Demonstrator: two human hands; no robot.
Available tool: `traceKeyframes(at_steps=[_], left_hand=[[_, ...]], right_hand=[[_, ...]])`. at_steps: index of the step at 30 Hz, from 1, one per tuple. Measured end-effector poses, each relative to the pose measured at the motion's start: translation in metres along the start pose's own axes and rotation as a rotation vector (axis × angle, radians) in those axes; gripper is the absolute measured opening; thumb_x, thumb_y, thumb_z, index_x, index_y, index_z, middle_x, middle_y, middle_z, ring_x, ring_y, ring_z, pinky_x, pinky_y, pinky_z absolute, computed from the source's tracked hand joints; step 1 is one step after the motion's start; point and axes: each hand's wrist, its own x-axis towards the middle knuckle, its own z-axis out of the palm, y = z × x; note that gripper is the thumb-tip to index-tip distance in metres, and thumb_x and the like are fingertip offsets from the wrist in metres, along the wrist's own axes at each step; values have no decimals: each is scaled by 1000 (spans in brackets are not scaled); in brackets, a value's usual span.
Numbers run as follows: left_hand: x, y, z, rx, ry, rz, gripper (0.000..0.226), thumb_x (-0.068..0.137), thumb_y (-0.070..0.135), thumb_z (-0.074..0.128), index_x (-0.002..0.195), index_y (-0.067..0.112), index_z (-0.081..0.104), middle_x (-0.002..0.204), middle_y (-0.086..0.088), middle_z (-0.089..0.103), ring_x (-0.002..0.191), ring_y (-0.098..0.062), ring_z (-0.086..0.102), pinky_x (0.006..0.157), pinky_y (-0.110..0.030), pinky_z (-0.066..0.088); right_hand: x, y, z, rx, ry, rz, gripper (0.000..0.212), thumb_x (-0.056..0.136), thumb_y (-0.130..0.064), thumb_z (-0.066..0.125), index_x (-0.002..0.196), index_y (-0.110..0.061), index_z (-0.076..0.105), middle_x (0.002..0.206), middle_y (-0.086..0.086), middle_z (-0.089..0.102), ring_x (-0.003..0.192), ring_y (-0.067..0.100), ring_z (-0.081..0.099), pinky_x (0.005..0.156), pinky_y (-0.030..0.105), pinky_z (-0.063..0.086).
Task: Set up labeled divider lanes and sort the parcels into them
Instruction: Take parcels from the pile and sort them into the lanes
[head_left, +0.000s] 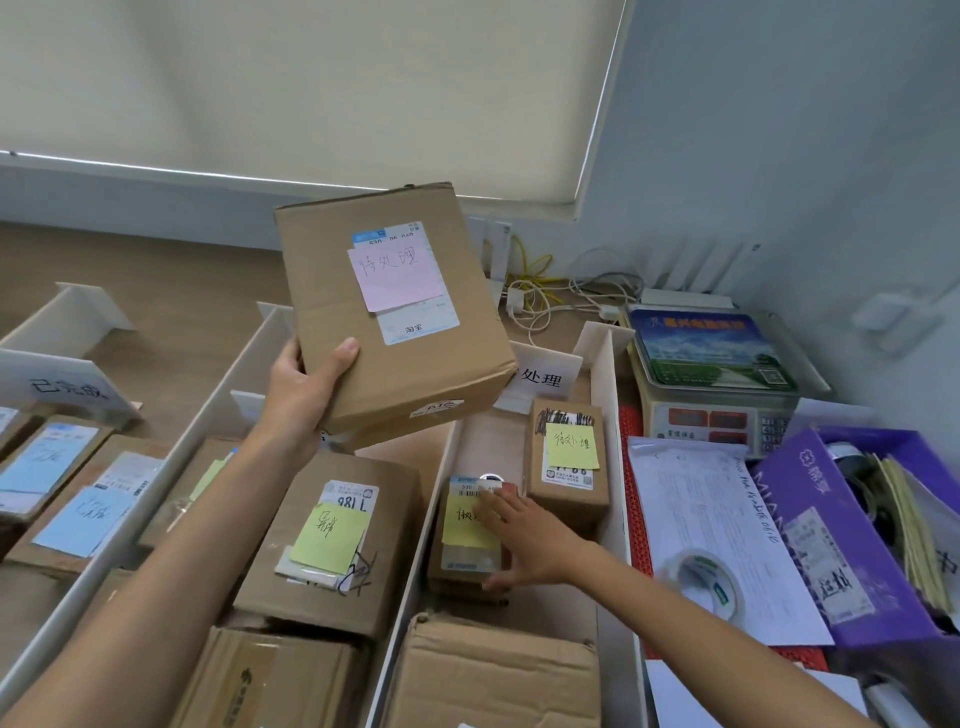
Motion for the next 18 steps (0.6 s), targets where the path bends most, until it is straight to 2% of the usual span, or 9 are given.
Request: traceKeyframes(at_steps=[2, 4, 8, 11, 14, 18], left_hand=[[0, 1, -1, 1, -6, -5, 43, 87, 20, 65, 127, 13, 52, 120, -6, 64, 104, -22, 64, 88, -39, 52], [0, 2, -3, 2, -1, -1, 42, 87, 19, 65, 127, 13, 52, 119, -7, 64, 102, -22, 64, 87, -39, 53], [2, 3, -6, 0, 27, -2, 44, 88, 21, 64, 129, 13, 51, 121, -7, 63, 99, -21, 64, 87, -42, 52], [3, 2, -8, -6, 44, -23, 43, 89, 21, 63, 130, 14, 49, 119, -7, 63, 97, -23, 63, 83, -46, 53], [4, 0, -9, -3, 43, -22, 44, 89, 21, 62, 130, 14, 49, 115, -4, 63, 89, -15, 64, 74, -35, 56], [6, -4, -10, -6, 53, -34, 43, 87, 22, 65, 128, 15, 52, 120, -6, 64, 97, -20, 64, 84, -38, 54]], right_hand=[[3, 0, 0, -65, 18, -2, 94, 83, -62, 53, 151, -16, 5, 159, 7, -3, 146, 27, -4, 117, 42, -1], [8, -2, -3, -95, 30, -3, 92, 84, -61, 53, 150, -13, 11, 159, 11, 4, 146, 29, 0, 117, 42, -2], [12, -6, -11, -72, 26, -2, 87, 81, -56, 57, 146, -10, 21, 154, 14, 17, 143, 33, 14, 119, 46, 10], [3, -13, -5, -12, -37, 23, 89, 82, -48, 60, 148, -14, 10, 157, 11, 3, 144, 37, 2, 115, 52, 22], [-2, -21, 7, -16, -58, 49, 91, 86, -42, 57, 150, -19, -3, 158, 9, -13, 144, 36, -11, 113, 55, 24], [7, -27, 10, -37, -53, 105, 94, 87, -23, 62, 150, -26, -8, 157, 9, -20, 142, 37, -14, 111, 56, 24]])
